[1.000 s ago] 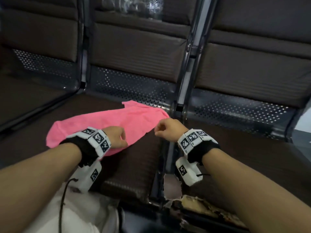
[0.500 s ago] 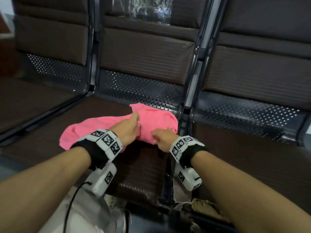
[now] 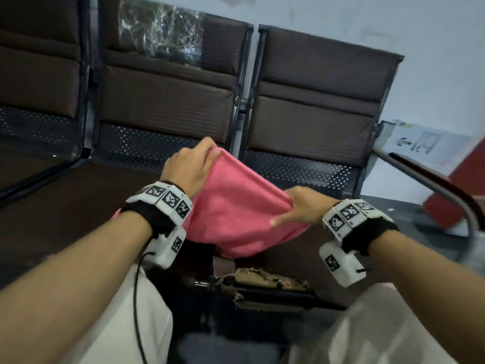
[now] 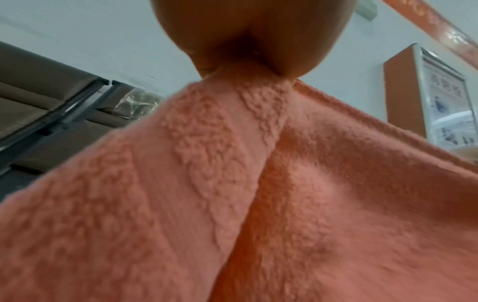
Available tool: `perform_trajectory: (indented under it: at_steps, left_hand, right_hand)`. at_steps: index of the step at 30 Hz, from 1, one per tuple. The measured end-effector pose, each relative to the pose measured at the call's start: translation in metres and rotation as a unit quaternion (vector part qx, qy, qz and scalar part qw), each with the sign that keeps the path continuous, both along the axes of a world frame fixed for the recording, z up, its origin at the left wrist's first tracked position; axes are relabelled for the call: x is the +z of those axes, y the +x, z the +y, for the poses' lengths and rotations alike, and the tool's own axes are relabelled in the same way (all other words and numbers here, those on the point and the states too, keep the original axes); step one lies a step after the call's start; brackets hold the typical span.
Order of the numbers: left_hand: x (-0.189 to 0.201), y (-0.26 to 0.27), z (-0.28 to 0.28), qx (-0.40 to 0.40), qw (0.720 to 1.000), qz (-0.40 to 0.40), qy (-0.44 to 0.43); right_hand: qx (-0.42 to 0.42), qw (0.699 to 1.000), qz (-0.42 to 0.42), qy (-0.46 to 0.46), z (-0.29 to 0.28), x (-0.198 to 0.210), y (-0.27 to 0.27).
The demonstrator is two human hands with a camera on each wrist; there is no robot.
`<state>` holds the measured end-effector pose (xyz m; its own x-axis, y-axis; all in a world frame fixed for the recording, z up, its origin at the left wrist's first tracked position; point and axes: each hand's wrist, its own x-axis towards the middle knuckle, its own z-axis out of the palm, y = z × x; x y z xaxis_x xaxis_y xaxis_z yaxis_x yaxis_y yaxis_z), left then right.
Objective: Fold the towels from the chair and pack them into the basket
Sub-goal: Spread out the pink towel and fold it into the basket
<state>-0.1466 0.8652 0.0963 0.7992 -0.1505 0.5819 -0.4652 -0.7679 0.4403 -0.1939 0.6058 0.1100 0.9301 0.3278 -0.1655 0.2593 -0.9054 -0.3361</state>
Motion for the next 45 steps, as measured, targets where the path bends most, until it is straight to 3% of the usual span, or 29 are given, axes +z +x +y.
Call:
perform_trajectory:
  at_steps: [3, 5, 7, 9, 12, 15, 20, 24, 27, 30, 33, 36, 39, 41, 45]
  left_hand:
    - [0.001, -0.009, -0.026, -0.031, 0.999, -0.022, -0.003]
    - [0.002, -0.011, -0.04, -0.043, 0.998, -0.019, -0.033]
    - [0.005, -0.007, -0.051, -0.057, 0.993, 0.003, -0.104]
    - [0.01, 0.004, -0.062, -0.061, 0.979, 0.026, -0.192]
    - [0.019, 0.027, -0.08, -0.066, 0.954, 0.031, -0.292]
    - [0.017, 0.047, -0.096, -0.082, 0.952, 0.046, -0.292]
    - [-0.039, 0.063, -0.102, -0.113, 0.96, 0.181, -0.179]
    - [-0.077, 0.059, -0.099, -0.162, 0.931, 0.325, -0.037]
    - [-0.09, 0.051, -0.098, -0.187, 0.887, 0.417, 0.067]
    - [-0.096, 0.051, -0.099, -0.17, 0.88, 0.422, 0.137]
    - [-0.098, 0.057, -0.093, -0.101, 0.886, 0.402, 0.207]
    - [-0.099, 0.06, -0.081, -0.098, 0.854, 0.445, 0.251]
    - [-0.096, 0.058, -0.074, -0.123, 0.827, 0.451, 0.314]
    - [-0.094, 0.057, -0.076, -0.136, 0.841, 0.433, 0.296]
    - [-0.079, 0.061, -0.088, -0.137, 0.908, 0.362, 0.157]
  right_hand:
    - [-0.028, 0.984, -0.005, -0.173, -0.033, -0.005, -0.01]
    - [-0.066, 0.979, -0.032, -0.192, -0.05, -0.005, -0.012]
    - [-0.108, 0.986, -0.056, -0.112, -0.062, 0.001, -0.008]
    - [-0.139, 0.98, -0.141, 0.006, -0.068, 0.012, 0.002]
    - [-0.168, 0.918, -0.306, 0.187, -0.066, 0.033, 0.023]
    - [-0.188, 0.873, -0.349, 0.285, -0.064, 0.031, 0.044]
    - [-0.209, 0.922, -0.156, 0.287, -0.077, -0.035, 0.069]
    - [-0.201, 0.953, 0.043, 0.221, -0.092, -0.069, 0.079]
    - [-0.2, 0.967, 0.034, 0.151, -0.099, -0.072, 0.08]
    - [-0.177, 0.98, 0.069, 0.053, -0.11, -0.078, 0.07]
    - [-0.158, 0.962, 0.221, -0.018, -0.114, -0.093, 0.055]
    - [-0.119, 0.925, 0.338, -0.129, -0.107, -0.1, 0.047]
    - [-0.106, 0.902, 0.386, -0.163, -0.102, -0.101, 0.043]
    - [-0.096, 0.907, 0.374, -0.167, -0.101, -0.102, 0.04]
    - [-0.125, 0.94, 0.298, -0.107, -0.098, -0.097, 0.043]
